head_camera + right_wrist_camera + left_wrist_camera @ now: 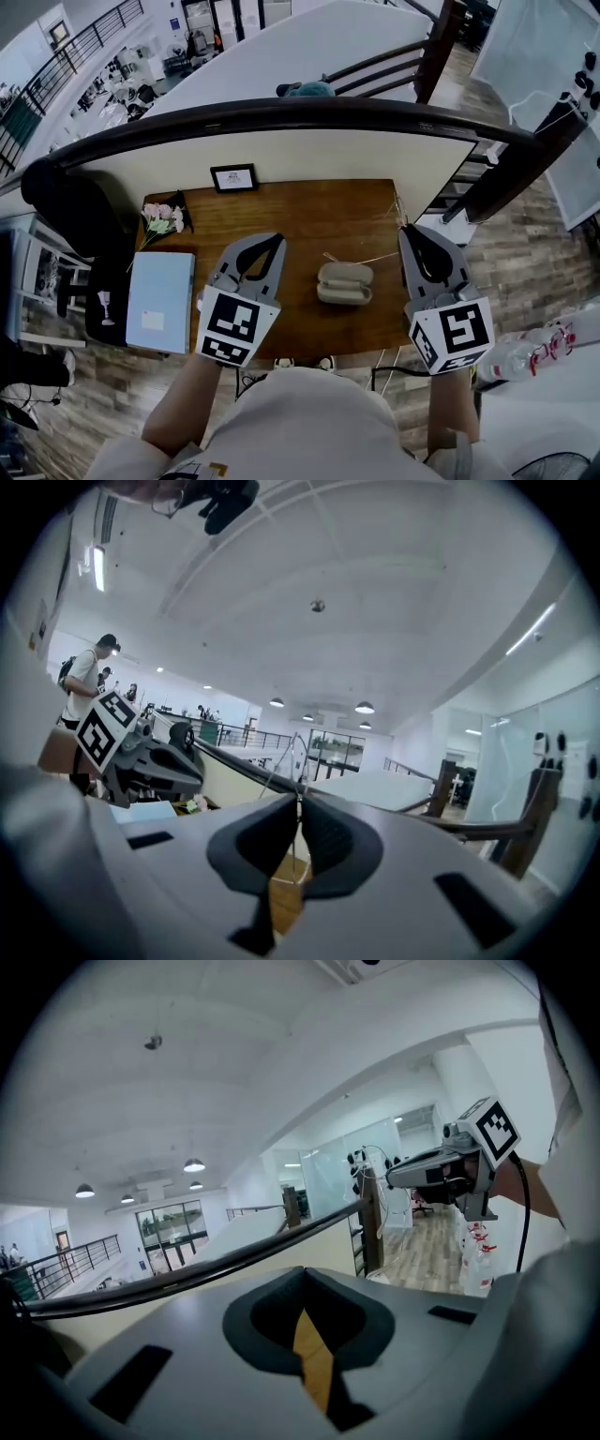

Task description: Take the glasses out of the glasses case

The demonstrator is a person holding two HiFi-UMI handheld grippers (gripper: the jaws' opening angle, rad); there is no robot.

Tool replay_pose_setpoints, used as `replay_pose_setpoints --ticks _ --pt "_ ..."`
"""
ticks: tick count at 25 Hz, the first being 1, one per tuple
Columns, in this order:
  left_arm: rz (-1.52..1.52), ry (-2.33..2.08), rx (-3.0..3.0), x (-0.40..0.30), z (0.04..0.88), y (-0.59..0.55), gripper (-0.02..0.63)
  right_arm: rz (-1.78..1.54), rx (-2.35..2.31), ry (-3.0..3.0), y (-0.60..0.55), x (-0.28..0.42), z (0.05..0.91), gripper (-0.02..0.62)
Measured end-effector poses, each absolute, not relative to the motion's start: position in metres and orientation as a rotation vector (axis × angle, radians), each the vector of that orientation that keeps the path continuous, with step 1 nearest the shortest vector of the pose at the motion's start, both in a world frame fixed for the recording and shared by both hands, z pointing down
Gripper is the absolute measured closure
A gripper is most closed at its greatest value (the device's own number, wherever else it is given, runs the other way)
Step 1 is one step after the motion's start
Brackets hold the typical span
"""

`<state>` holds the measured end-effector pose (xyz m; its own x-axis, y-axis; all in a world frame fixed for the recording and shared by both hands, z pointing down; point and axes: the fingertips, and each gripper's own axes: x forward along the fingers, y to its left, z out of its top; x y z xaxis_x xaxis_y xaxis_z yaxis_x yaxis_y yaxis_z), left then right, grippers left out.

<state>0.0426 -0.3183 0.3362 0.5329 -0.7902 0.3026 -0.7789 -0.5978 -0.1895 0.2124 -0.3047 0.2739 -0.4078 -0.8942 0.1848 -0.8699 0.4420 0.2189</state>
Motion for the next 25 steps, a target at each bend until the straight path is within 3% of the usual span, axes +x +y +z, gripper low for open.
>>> replay_pose_setpoints --ticks 10,25 --pt "-0.445 1.418 -2.628 0.021 0.285 -0.295 0.604 -0.102 1.608 -2.516 -0.269 0.214 0.249 0.577" --pt "-0.500 1.438 -2.618 0.011 0.297 -0.283 0.604 -0.012 1.589 -2.493 -0.258 0.209 0.271 0.576"
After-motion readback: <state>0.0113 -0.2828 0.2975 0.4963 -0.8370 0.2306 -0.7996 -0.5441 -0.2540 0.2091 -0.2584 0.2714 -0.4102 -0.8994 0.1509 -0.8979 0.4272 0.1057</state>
